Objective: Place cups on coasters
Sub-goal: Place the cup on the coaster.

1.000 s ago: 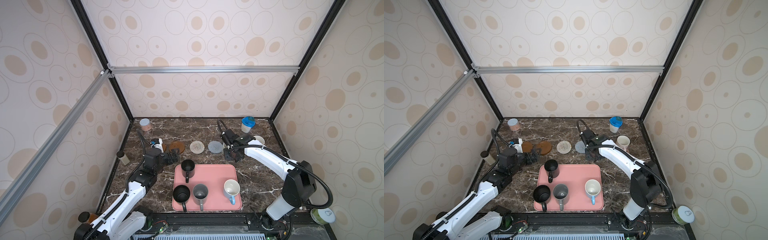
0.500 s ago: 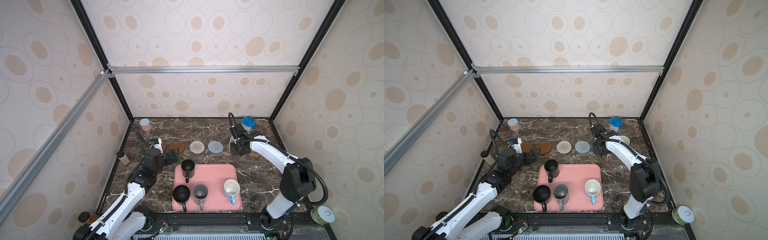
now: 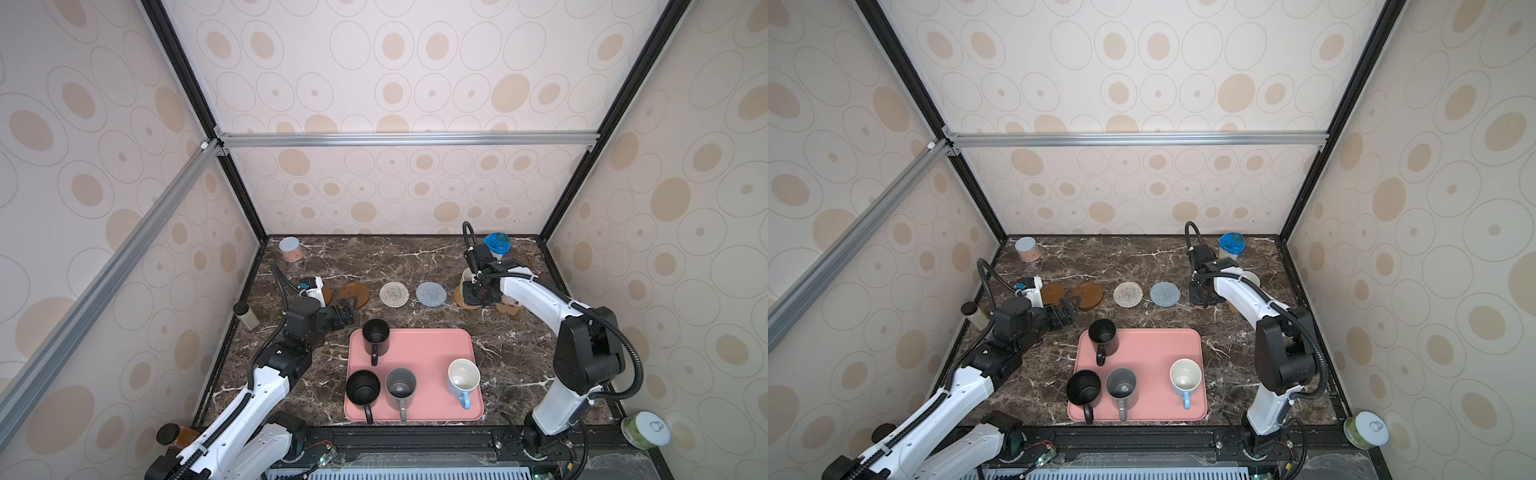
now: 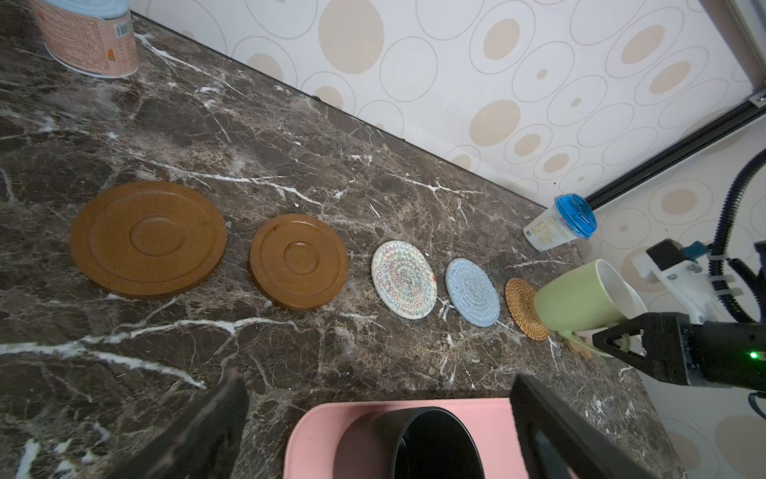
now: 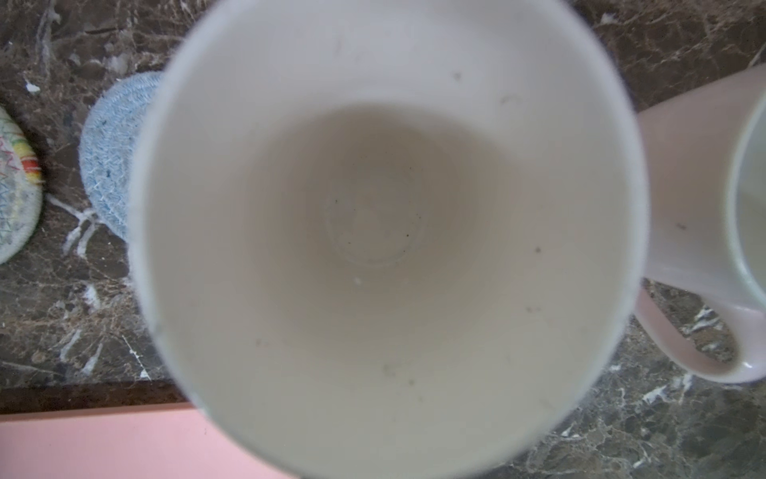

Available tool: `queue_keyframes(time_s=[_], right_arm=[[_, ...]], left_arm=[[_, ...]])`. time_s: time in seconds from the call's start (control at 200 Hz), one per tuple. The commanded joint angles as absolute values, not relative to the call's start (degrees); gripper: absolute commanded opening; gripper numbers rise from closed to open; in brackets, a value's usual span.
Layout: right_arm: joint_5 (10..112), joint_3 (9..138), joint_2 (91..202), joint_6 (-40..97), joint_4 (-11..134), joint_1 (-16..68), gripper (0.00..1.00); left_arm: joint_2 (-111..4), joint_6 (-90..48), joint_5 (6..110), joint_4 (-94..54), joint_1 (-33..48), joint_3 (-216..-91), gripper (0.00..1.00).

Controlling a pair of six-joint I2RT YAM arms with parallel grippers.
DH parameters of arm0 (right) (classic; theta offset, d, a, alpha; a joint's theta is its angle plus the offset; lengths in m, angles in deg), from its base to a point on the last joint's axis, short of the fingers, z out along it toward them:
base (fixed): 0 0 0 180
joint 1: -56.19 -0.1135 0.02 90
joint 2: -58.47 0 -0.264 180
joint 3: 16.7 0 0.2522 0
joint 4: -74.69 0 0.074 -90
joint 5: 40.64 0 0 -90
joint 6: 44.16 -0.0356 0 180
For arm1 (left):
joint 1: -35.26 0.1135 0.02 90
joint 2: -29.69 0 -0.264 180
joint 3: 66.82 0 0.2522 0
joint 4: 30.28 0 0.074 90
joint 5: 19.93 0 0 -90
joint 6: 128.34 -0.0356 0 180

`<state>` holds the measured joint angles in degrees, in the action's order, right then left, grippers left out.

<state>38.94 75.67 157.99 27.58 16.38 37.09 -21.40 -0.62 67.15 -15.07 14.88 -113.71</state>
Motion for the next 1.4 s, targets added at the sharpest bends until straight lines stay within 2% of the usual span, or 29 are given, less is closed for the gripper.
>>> queue_keyframes(time_s=[0.0,1.396], right_arm=[[37.4,78.6,158.3,29.5,18.7,37.3,0.03],[36.6,78.0,162.9,34.5,21.4,39.0,0.02]], left_arm=[[-20.4,-0.9,68.1,-14.4,14.5,-113.9,1.0],[-18.9,-0.9,68.9,-12.7,14.6,-114.2,1.0]])
